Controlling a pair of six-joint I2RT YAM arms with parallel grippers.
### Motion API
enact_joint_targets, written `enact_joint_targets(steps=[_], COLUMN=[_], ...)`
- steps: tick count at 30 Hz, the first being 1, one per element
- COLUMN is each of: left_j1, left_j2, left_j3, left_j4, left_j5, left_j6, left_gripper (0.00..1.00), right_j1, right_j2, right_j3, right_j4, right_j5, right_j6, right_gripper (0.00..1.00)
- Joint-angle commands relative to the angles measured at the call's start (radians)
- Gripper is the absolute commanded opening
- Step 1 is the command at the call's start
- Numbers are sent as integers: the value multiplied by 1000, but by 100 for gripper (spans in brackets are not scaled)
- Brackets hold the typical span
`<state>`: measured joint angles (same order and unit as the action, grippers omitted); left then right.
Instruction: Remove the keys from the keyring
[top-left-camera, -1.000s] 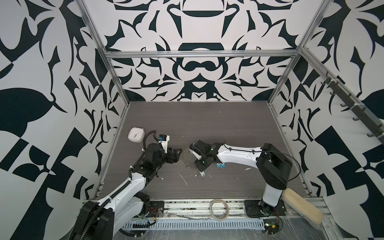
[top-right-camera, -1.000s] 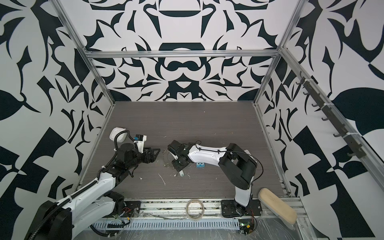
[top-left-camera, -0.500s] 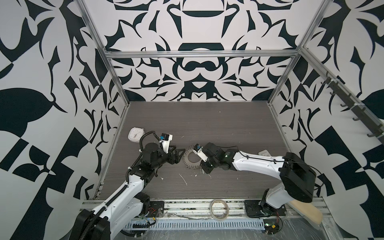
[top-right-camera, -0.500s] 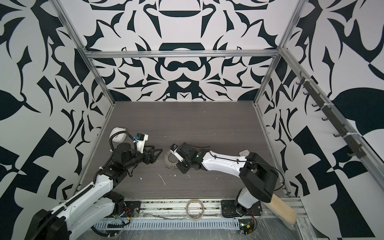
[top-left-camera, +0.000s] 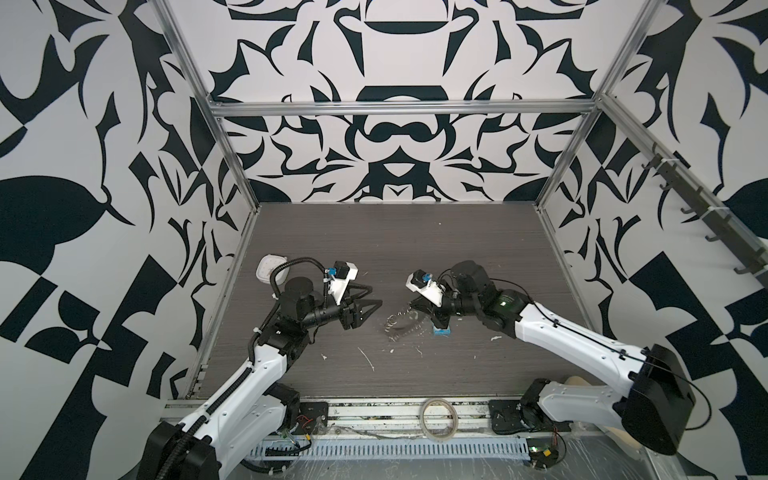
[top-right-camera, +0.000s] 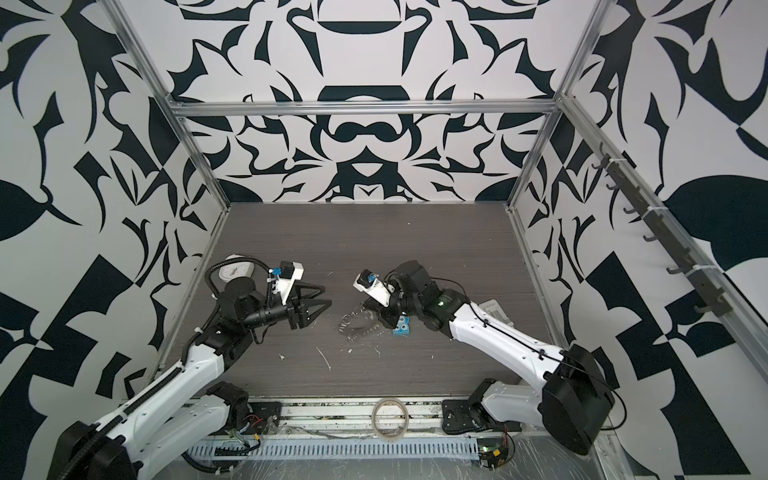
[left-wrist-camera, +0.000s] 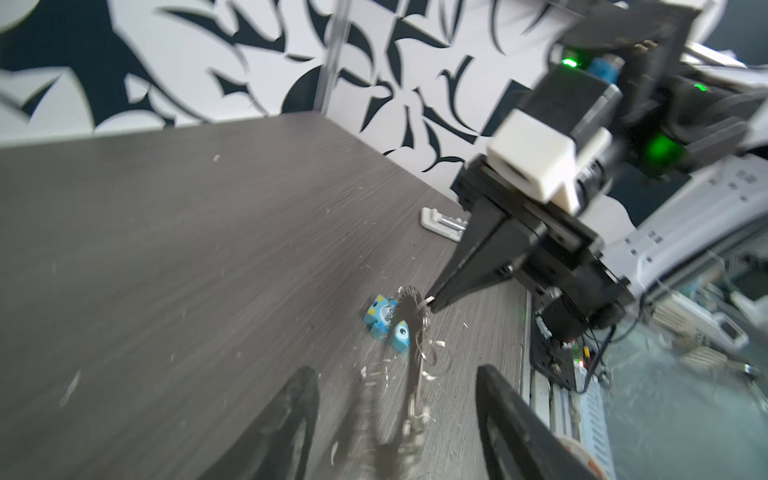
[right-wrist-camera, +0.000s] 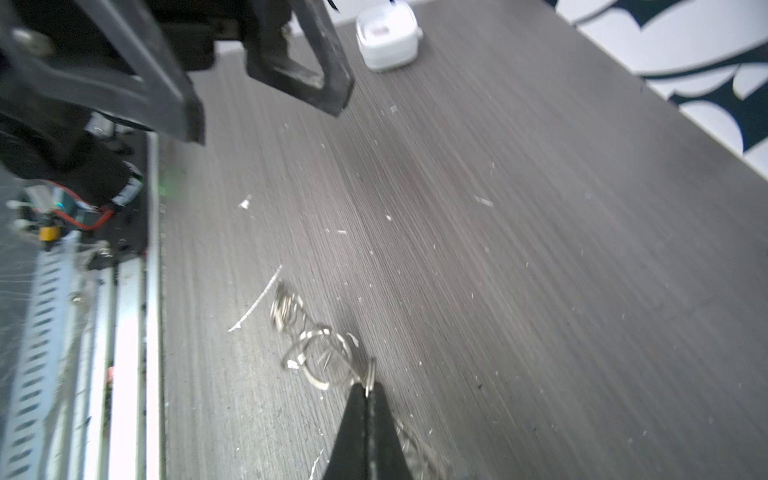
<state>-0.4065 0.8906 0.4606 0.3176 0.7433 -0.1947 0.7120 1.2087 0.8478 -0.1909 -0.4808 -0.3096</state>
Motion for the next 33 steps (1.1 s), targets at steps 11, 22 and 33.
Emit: enact_joint_targets(steps=[11,22,33], left_j1=[-43,-146,-167], left_j2=[66,63,78], left_j3=[201,231,239], left_j4=[-98,-78,-76], left_j5=[218,138,78], left_j6=[242,310,339], left_gripper=[42,33,26], right_j1=[-23,-21,-18], right_j2=[-83,-83,-74], right_j3=[187,200,213], right_j4=[-56,113,142], right_j5=[-297,-326,-335], right_j6=[-238,-162,-146], right_gripper=[0,0,0])
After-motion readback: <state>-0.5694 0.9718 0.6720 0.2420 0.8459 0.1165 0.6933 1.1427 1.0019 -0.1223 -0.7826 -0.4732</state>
